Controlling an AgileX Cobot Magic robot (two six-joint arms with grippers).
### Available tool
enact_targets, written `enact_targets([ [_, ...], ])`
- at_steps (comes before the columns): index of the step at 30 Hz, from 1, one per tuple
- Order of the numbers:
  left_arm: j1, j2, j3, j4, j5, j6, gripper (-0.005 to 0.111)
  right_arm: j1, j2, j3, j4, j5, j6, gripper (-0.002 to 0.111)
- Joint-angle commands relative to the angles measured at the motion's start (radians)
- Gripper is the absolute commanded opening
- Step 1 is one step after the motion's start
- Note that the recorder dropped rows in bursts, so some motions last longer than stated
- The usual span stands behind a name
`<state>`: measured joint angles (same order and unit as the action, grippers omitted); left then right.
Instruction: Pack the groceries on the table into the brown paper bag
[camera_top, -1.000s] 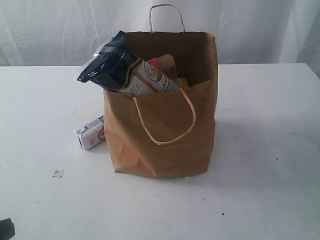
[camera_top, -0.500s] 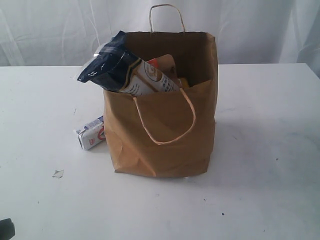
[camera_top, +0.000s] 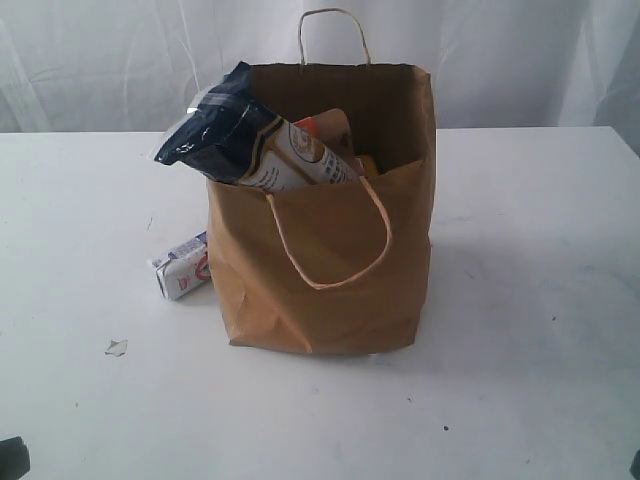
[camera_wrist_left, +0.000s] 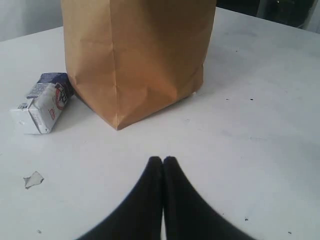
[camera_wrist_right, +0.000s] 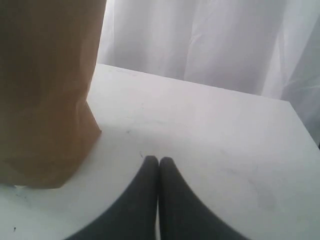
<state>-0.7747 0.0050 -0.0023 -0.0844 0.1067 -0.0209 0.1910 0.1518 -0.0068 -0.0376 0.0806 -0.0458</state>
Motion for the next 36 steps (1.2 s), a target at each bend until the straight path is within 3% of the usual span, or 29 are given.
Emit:
enact_targets([
  [1,-0.006,-0.005,0.002,-0.004,0.000,0.000,0.000,-0.003,-0.003,0.007,0.005,0.003,0.005,0.000],
  [19,-0.006,-0.005,0.002,0.013,-0.001,0.021,0.000,-0.003,-0.003,0.007,0.005,0.001,0.005,0.000],
  [23,-0.006,-0.005,0.002,0.008,-0.079,0.021,0.000,-0.003,-0.003,0.007,0.005,0.001,0.005,0.000],
  [28,-0.006,-0.005,0.002,-0.086,-0.212,-0.143,0.000,-0.003,-0.003,0.007,0.005,0.001,0.005,0.000],
  [36,-0.006,-0.005,0.002,-0.089,-0.214,-0.287,0.000,-0.003,-0.003,0.007,0.005,0.001,0.005,0.000],
])
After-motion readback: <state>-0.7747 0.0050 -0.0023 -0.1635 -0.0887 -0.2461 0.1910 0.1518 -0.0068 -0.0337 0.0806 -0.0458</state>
